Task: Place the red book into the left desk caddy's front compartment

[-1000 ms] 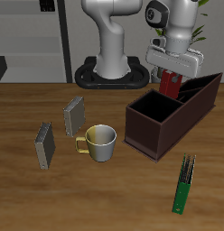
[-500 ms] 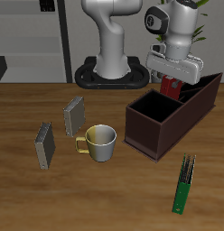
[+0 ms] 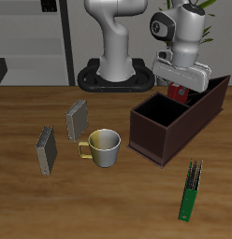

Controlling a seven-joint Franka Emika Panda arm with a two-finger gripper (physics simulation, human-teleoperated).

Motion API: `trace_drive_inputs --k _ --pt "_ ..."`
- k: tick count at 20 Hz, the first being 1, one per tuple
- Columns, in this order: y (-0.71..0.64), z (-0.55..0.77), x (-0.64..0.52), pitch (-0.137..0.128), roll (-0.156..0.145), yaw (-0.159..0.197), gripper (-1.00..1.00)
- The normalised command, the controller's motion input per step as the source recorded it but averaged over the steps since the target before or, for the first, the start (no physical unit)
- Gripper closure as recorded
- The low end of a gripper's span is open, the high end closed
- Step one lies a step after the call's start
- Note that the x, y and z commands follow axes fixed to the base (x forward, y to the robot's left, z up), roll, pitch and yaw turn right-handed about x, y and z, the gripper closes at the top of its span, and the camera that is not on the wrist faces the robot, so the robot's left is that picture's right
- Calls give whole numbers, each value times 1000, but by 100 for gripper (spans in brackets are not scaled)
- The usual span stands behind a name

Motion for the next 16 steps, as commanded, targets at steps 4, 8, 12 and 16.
trace_drive_inputs --k 4,8,12,16 --pt "-2 -206 61 41 -2 -4 100" --pt "-17 -150 94 26 -2 -1 100" --pt "-139 -78 -25 56 -59 -71 -100" --pt "-42 24 21 15 22 12 -100"
